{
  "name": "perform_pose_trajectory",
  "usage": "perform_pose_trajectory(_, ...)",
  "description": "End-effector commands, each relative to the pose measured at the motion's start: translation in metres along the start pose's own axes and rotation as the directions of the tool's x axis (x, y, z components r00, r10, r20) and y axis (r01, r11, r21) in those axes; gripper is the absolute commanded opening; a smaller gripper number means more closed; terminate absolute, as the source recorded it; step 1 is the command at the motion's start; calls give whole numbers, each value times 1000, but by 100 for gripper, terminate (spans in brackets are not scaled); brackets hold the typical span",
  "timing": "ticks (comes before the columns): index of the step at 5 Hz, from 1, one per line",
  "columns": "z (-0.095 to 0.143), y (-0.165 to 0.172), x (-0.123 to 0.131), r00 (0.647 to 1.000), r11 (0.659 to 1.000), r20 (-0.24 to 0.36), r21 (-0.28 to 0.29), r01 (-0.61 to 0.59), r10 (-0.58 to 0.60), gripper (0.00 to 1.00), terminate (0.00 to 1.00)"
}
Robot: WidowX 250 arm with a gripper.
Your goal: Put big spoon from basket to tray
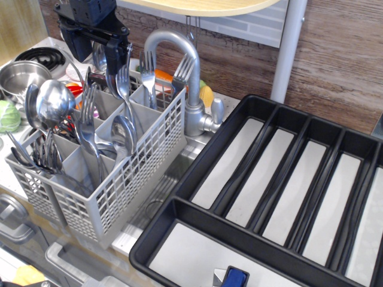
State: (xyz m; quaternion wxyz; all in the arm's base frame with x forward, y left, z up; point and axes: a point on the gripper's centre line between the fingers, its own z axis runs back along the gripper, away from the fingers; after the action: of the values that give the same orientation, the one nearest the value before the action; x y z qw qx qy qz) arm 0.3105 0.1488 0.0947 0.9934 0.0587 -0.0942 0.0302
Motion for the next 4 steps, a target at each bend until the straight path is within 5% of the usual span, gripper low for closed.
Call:
perform_pose_trajectory(1, 0, 0, 0, 1000, 1000, 0, 0, 0, 0, 100, 0)
perform_pose_trajectory(4, -27, 19, 17, 999, 999, 48, -40, -11, 13, 100, 0)
